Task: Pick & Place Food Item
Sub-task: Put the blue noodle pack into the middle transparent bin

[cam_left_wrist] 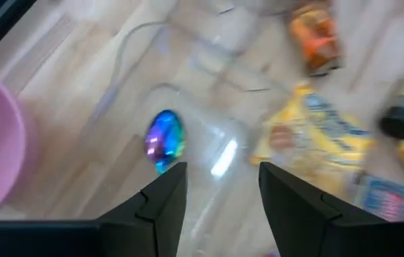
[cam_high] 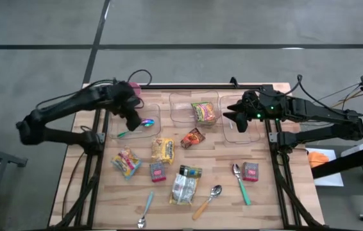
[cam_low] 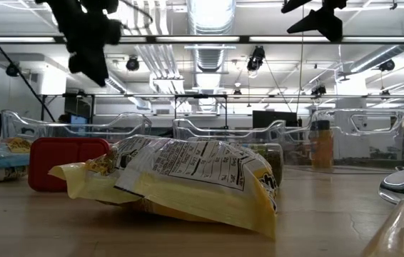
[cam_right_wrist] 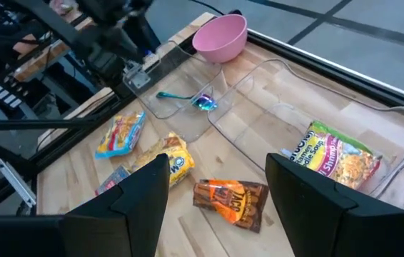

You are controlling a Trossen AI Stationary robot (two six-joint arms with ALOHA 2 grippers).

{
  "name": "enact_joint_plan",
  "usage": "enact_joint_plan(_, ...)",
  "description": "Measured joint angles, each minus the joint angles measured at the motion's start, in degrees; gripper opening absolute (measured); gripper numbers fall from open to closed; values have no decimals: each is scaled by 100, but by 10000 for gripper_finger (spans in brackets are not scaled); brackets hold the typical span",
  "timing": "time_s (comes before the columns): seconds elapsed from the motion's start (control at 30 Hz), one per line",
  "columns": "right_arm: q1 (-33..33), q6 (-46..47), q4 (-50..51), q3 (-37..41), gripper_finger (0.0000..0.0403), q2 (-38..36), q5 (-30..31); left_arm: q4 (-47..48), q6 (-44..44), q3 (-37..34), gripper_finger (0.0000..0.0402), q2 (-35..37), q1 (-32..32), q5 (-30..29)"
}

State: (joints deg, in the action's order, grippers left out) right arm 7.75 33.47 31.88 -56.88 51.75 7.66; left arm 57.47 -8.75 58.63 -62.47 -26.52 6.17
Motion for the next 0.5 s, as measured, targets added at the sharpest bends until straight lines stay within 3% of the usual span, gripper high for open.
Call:
enact_joint_plan(0.2,0,-5,-140,0,228,0,-2,338,-479,-22,184,257,1311,-112)
enact_joint_plan(0.5,0,-22,-71,0,228,0,-16,432,-1093,-197,184,-305,3907,-899)
